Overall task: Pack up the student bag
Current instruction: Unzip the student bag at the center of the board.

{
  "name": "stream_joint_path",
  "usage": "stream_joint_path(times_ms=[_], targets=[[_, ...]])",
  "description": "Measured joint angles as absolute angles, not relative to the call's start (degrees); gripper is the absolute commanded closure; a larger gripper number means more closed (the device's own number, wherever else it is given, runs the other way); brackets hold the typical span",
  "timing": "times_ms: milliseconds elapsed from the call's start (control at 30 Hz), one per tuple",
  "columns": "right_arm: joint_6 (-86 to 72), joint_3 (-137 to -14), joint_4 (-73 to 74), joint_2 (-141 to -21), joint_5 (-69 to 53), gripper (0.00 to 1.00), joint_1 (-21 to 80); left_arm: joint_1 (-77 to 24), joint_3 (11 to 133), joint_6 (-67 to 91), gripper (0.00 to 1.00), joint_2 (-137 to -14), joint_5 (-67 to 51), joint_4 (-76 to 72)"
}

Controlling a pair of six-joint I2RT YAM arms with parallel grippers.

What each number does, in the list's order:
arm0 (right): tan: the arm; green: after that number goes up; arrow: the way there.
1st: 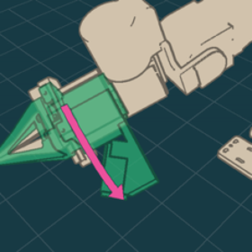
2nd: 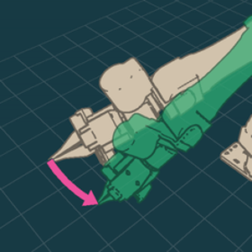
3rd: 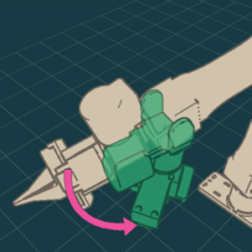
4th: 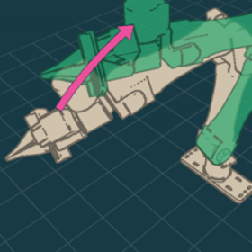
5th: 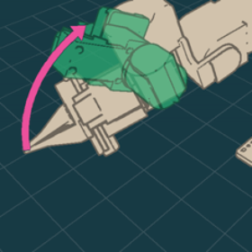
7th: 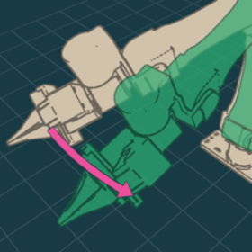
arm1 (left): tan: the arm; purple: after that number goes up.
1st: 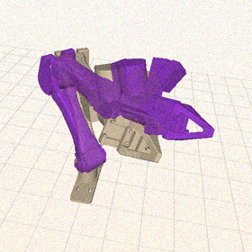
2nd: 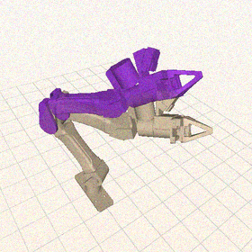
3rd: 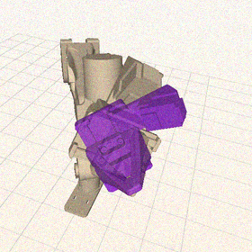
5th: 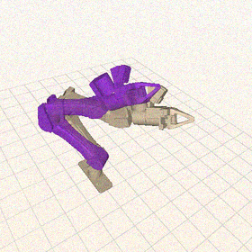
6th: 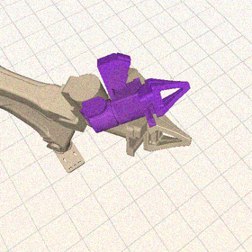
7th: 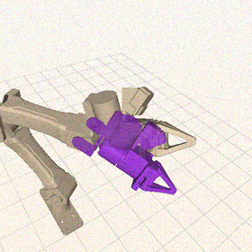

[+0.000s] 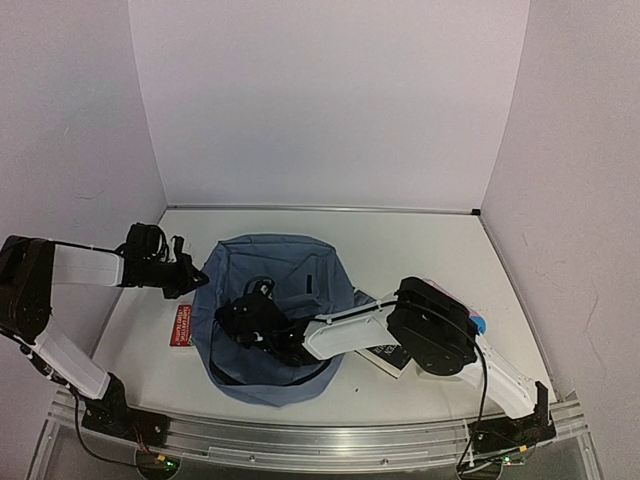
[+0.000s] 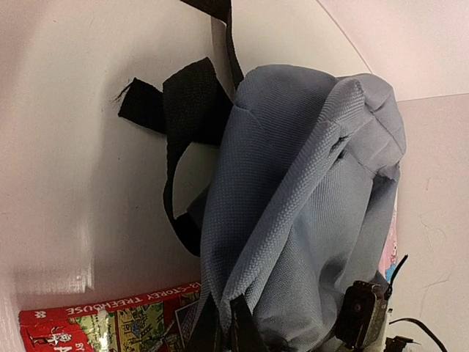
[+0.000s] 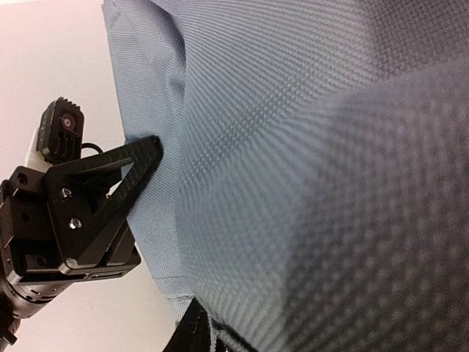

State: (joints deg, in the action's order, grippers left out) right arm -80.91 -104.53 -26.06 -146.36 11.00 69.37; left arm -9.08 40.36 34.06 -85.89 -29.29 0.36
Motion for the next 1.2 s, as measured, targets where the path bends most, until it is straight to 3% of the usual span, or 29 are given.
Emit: stream_joint_path(times_ms=[533, 1200], targets=[[-65.80, -90.02, -39.25, -136.98, 10.45, 1.00, 69.30, -9.82, 40.78, 34.69, 1.00, -85.03, -26.40, 5.91], [-53.83, -81.42, -39.41, -127.82, 8.88, 1.00, 73.47, -9.83, 45.48, 35.97, 1.00, -87.61, -25.04, 10.73]])
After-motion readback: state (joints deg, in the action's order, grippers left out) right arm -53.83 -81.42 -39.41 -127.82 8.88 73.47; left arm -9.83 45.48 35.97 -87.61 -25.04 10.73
